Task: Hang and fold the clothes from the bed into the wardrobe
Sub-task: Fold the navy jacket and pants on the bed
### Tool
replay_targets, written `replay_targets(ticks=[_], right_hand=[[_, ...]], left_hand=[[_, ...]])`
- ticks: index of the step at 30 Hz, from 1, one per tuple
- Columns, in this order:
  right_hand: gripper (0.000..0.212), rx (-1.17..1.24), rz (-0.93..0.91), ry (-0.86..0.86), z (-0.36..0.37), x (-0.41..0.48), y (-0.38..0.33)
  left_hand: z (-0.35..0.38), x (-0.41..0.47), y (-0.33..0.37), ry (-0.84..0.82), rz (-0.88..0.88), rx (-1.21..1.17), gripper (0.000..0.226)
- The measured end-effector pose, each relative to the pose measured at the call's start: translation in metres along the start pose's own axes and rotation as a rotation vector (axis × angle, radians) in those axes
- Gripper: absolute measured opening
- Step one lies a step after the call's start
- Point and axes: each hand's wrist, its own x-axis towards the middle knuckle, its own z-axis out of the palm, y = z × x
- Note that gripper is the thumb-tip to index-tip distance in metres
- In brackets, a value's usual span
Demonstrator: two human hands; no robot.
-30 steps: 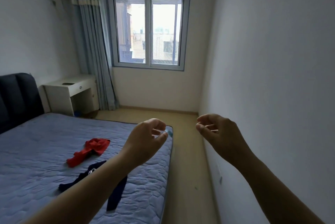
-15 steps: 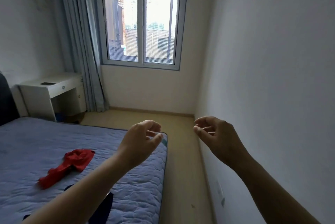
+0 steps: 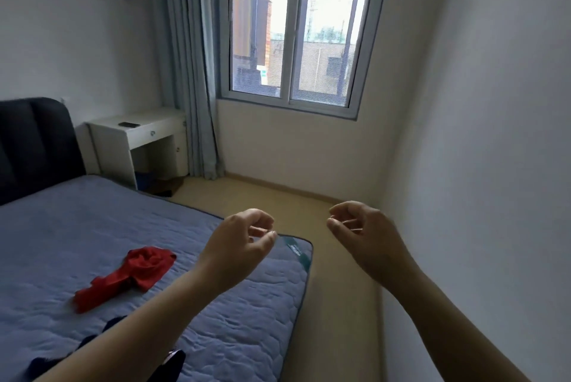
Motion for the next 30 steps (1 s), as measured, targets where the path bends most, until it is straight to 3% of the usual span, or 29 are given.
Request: replay_targets(ticks=[8,18,30], right_hand=[[0.015,0.082,-0.113,-0.159,0.082,0.114,0.042],[0.016,0.166,-0.207,-0.344,0.194,0.213,0.015],[0.016,0.311,-0.411,-0.714,0.343,0.298,0.011]], left_hand=[[-0.005,0.064,-0.072,0.115,-0.17,0.059,0.018],[-0.042,0.096,-0.174,0.305,-0.405,0.042,0.013],[-0.035,0.105,-0.261,0.599,-0.782,0.096,0.012]])
